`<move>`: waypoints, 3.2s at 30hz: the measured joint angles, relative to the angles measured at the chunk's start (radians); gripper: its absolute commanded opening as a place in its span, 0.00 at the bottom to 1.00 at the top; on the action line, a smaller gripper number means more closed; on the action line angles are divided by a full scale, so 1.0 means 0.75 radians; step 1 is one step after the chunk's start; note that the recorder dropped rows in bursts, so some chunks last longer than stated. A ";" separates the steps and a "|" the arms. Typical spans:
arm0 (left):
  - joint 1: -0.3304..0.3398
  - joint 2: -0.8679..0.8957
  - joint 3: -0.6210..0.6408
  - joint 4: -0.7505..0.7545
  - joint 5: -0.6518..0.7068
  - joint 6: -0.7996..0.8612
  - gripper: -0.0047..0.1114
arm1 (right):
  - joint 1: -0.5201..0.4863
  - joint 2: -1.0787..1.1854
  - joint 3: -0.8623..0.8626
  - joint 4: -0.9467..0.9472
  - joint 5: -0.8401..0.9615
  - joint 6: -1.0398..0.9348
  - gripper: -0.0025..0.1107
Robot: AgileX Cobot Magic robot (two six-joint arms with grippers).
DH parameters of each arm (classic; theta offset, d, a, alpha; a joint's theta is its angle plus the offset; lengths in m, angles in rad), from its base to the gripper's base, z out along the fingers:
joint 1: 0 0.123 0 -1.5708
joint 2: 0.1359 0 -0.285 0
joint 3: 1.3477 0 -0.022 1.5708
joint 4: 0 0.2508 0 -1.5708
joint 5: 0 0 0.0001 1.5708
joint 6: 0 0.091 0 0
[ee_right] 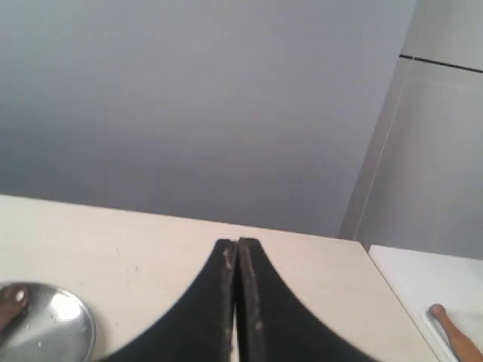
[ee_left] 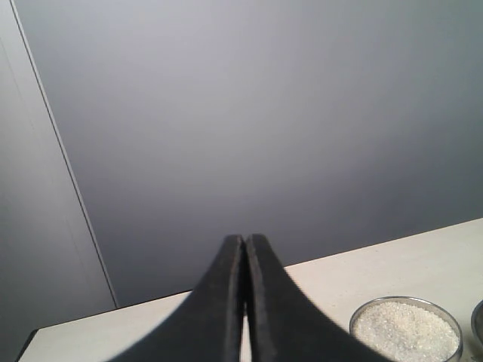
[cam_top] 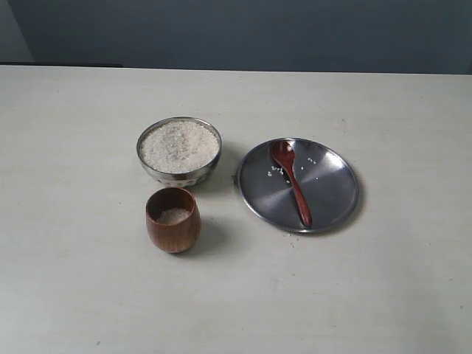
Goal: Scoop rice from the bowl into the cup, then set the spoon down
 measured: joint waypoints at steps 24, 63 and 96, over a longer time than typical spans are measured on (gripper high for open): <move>0.000 0.000 0.000 0.001 0.000 0.000 0.04 | 0.000 0.000 0.242 0.065 -0.021 -0.047 0.02; 0.000 0.000 0.000 0.001 0.000 0.000 0.04 | 0.000 0.003 0.476 0.138 -0.275 -0.046 0.02; 0.000 0.000 0.000 0.001 0.000 0.000 0.04 | 0.000 0.003 0.523 0.127 -0.198 -0.043 0.02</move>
